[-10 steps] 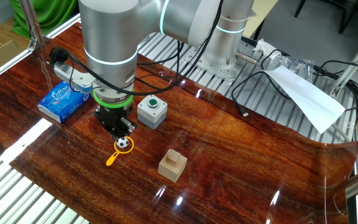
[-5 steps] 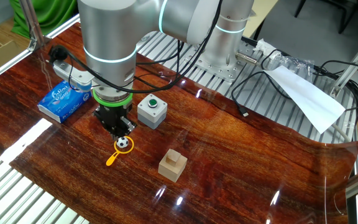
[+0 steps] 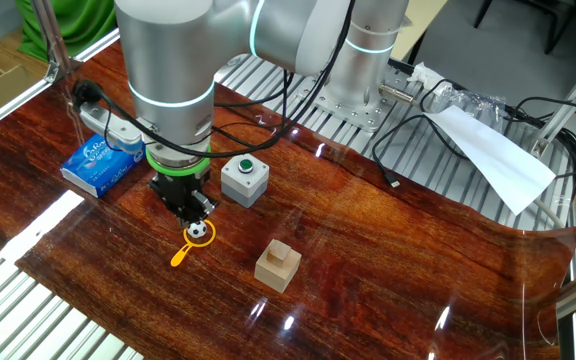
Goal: Remove the bubble ring from the ball
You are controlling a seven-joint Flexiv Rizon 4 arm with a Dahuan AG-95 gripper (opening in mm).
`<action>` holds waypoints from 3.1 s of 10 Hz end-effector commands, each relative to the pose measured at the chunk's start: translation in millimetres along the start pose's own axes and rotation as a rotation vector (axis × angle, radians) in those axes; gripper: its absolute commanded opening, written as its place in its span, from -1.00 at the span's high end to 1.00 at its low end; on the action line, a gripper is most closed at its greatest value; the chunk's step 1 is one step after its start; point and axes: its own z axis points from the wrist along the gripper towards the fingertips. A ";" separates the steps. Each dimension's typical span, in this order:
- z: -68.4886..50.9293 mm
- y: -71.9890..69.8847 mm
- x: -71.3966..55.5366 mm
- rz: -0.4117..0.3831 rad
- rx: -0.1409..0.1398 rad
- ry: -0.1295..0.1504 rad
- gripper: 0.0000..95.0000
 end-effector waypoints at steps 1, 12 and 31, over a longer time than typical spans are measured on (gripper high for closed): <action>-0.5 0.9 -1.6 0.004 -0.003 0.009 1.00; -0.5 0.9 -1.6 0.042 -0.003 0.031 1.00; 15.8 3.9 -22.2 0.061 -0.042 0.046 0.60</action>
